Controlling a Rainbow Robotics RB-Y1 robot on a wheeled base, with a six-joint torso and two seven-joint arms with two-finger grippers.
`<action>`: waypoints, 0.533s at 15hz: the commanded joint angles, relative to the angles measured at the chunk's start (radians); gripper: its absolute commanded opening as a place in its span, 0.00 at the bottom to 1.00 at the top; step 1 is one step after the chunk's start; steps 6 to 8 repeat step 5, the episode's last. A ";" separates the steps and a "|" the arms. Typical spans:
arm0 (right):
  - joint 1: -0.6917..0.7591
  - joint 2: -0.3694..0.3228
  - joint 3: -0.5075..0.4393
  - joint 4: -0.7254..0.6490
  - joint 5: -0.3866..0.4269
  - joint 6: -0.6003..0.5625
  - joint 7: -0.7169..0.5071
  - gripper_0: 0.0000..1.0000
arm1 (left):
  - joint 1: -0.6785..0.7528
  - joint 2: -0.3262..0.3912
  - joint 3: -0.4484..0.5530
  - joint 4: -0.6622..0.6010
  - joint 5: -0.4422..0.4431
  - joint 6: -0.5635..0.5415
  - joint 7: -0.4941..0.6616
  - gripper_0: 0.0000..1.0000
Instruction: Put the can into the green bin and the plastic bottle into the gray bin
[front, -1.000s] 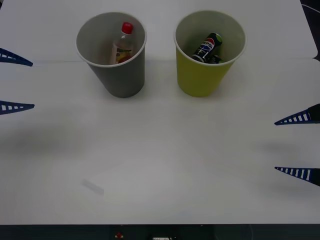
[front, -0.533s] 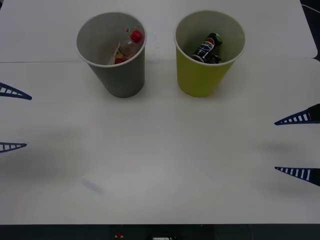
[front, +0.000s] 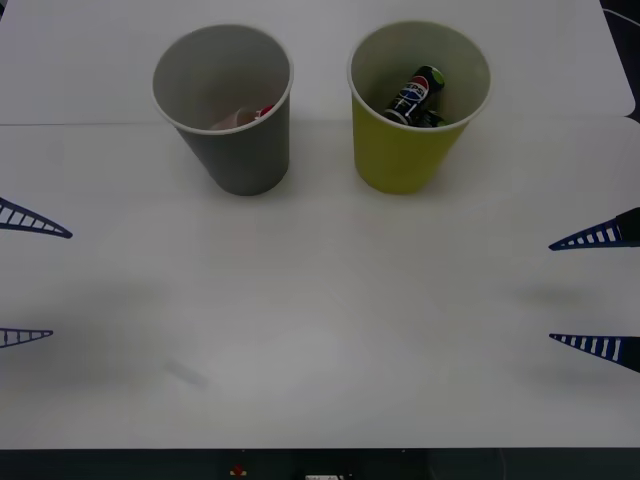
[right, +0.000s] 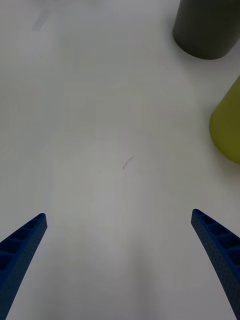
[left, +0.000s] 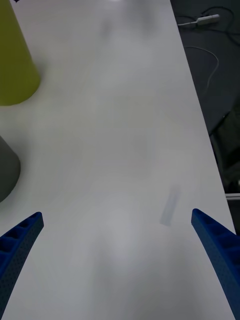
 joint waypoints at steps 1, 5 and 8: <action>0.000 0.000 0.000 0.000 0.000 0.000 0.000 1.00 | 0.000 0.000 0.000 0.000 -0.024 -0.005 0.003 1.00; 0.000 0.000 0.000 0.000 0.000 0.000 0.000 1.00 | 0.000 0.000 0.000 0.000 -0.025 -0.005 0.003 1.00; 0.000 0.000 0.000 0.000 0.000 0.000 0.000 1.00 | 0.000 0.000 0.000 0.000 -0.025 -0.005 0.003 1.00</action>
